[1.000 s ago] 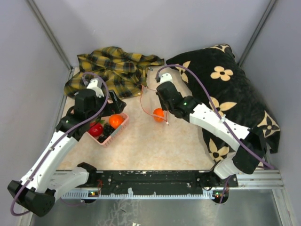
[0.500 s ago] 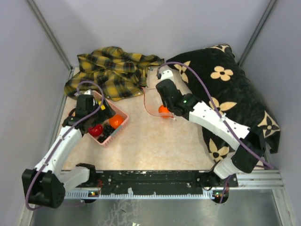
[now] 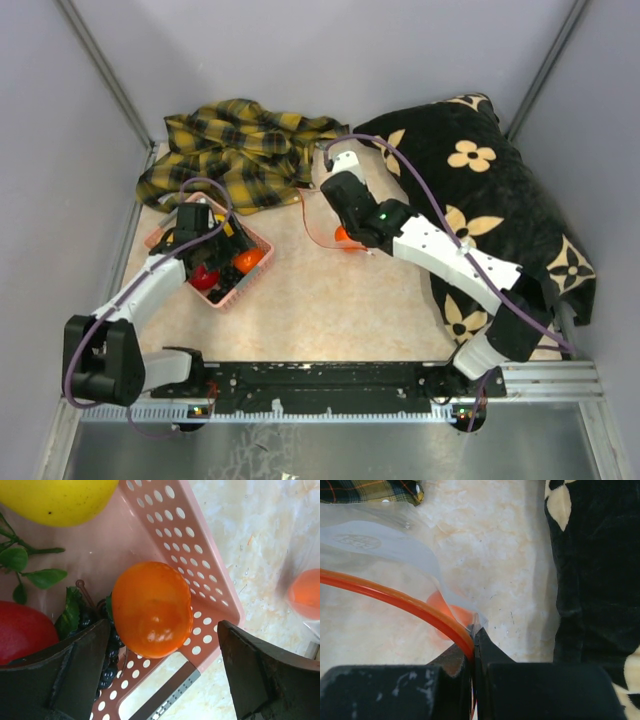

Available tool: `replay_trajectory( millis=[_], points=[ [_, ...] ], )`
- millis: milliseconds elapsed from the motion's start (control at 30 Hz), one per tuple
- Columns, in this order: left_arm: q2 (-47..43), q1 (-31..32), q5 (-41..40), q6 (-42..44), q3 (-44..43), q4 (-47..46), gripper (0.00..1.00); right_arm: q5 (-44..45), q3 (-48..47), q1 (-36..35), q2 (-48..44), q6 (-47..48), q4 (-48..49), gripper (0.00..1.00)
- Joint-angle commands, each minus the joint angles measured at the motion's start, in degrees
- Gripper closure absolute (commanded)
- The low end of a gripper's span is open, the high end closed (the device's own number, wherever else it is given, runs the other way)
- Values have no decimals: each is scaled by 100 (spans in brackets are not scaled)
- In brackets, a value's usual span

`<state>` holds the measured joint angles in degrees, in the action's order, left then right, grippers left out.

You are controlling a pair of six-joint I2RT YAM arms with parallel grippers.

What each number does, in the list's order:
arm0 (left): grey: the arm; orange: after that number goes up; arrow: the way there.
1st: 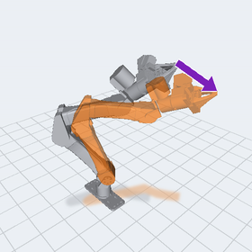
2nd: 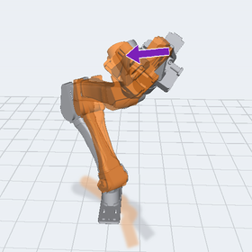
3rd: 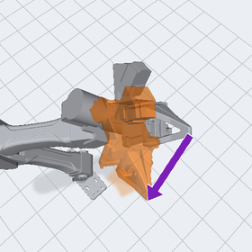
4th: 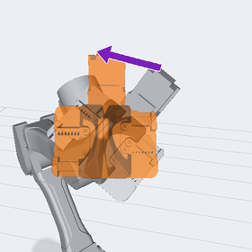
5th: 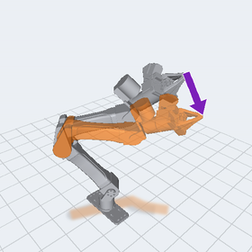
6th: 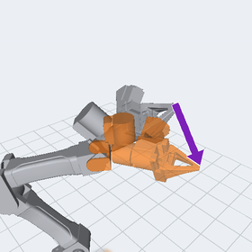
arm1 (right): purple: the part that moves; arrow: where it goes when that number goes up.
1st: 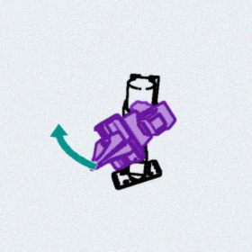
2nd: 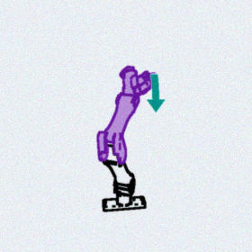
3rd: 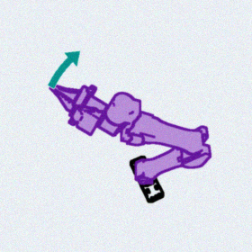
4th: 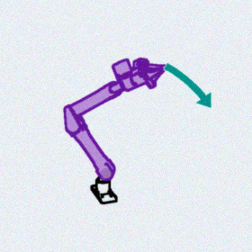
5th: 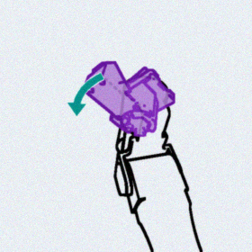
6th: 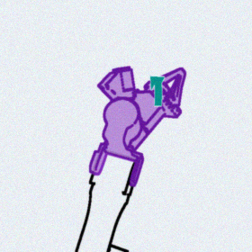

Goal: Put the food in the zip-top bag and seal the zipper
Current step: Pick up the fake fruit from the bin.

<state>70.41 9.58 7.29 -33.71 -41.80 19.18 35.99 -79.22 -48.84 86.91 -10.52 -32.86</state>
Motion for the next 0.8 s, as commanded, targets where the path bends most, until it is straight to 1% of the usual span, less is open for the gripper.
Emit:
replay_trajectory(
  millis=[0,67,300,400,533,767],
  points=[
    [184,-33,-88,-76,-31,-395,7,107,-340,-77,17,18,83,100],
    [281,-35,-116,-90,-44,-466,8,85,-344,-93,34,15,72,100],
    [757,-34,159,-163,-35,-602,14,60,-327,-101,57,-10,41,100],
    [842,-27,187,-179,2,-692,18,-4,-294,-106,66,-28,58,100],
    [804,-30,36,-162,-35,-666,23,-50,-293,-104,96,-30,68,100],
    [407,-29,-179,-112,-60,-515,42,-99,-288,-113,95,-12,87,100]
  ],
)
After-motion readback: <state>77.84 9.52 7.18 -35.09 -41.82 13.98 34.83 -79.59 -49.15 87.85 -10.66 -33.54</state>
